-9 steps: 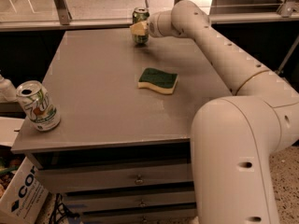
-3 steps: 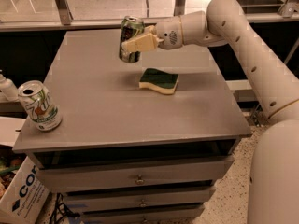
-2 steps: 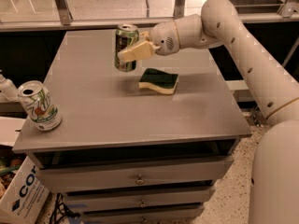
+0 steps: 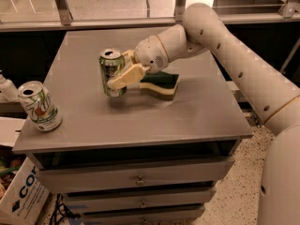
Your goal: Move green can near 7up can
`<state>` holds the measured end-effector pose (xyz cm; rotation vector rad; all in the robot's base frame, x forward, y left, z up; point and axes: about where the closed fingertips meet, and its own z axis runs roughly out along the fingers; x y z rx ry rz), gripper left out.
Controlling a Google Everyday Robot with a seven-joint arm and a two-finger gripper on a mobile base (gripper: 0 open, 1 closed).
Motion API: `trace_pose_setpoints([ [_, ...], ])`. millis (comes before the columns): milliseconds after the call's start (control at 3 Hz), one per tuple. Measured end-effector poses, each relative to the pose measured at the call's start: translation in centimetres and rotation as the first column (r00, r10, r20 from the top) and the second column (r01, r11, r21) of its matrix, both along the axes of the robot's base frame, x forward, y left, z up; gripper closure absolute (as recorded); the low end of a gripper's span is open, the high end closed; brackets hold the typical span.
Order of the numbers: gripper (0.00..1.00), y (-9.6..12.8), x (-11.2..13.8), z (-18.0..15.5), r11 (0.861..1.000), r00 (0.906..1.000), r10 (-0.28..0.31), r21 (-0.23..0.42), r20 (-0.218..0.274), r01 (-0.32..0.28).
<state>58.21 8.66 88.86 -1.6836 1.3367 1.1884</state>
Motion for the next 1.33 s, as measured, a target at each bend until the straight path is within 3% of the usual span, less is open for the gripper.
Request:
trace_pose_setpoints([
  [333,1.0,2.0,-3.6,-1.3,0.996,0.996,0.082,-0.024,0.037,-0.081],
  [1000,1.0,6.1,-9.3,-3.1,0.993,0.9909,0.11,-0.048,0.078,-0.106],
  [1333,1.0,7.4,-10.9,-3.4,0.993,0.9902,0.109,-0.045,0.087,-0.106],
])
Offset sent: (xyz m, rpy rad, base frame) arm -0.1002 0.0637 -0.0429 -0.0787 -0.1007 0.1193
